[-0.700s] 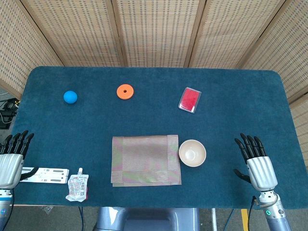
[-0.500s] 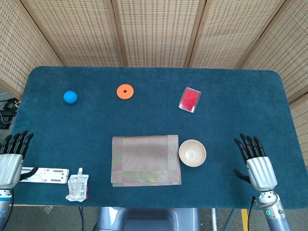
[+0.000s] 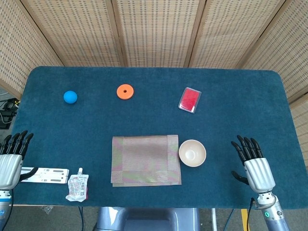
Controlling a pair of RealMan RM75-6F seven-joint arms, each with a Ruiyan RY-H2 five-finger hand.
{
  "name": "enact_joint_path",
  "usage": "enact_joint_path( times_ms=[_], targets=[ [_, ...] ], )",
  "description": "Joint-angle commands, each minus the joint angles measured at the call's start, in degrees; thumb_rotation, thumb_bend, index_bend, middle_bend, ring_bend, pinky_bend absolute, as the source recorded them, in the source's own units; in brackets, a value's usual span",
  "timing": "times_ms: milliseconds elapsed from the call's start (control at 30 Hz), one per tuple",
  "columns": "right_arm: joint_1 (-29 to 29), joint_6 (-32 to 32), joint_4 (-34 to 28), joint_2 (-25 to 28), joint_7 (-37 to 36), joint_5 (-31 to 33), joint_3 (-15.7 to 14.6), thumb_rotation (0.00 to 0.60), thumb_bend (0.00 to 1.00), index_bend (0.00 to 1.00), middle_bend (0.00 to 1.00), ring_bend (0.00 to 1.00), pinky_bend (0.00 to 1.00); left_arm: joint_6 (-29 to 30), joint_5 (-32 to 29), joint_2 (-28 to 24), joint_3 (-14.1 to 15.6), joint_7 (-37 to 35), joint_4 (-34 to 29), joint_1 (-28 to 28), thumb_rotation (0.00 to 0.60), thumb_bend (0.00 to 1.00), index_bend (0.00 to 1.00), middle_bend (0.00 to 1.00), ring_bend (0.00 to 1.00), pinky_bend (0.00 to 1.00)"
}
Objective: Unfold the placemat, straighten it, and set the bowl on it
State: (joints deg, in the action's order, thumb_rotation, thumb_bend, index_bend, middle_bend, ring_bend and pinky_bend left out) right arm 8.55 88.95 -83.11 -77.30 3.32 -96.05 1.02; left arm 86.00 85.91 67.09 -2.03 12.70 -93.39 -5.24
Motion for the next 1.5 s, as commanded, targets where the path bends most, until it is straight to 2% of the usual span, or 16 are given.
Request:
enact_joint_path(
  times_ms=[33,200,533,1033,1500],
  targets=[
    [0.04,0.01,0.07,-0.18,0.0,-0.49,-0.31,0.6,0.25,0.24,0.0,0.0,0.0,0.11,0.06,-0.06,0.0,0.05,-0.06,0.06,0.6,0.04,0.0,0.0,0.0,0.0],
    [0.41,-0.5,0.03,-1.28,0.72,-2.19,-1.28,0.6,0.25,0.32,0.0,0.0,0.0,0.43,0.33,-0.11,0.09,0.29,-0.19,0.21,0.6,0.04,0.0,0.0,0.0,0.0],
    [2.64,-4.62,0.11,-6.01,3.25,-3.48,-2.01,0.6,0.26,0.38,0.0,0.0,0.0,0.4,0.22,-0.28,-0.01,-0.1,-0.14,0.24,0.6,0.04,0.0,0.0,0.0,0.0],
    [7.55,-13.99,0.32,-12.62,7.34,1.45,0.67,0.6,0.29,0.42,0.0,0.0,0.0,-0.36,-0.56,-0.18,-0.3,-0.44,0.2,-0.03,0.6,0.04,0.0,0.0,0.0,0.0],
    [10.79,-18.56,3.87,-17.81,9.37,6.29,2.77,0.6,0.3,0.49,0.04,0.0,0.0,-0.27,-0.56,-0.24,-0.32,-0.7,0.15,0.01,0.6,0.04,0.0,0.0,0.0,0.0]
  ],
)
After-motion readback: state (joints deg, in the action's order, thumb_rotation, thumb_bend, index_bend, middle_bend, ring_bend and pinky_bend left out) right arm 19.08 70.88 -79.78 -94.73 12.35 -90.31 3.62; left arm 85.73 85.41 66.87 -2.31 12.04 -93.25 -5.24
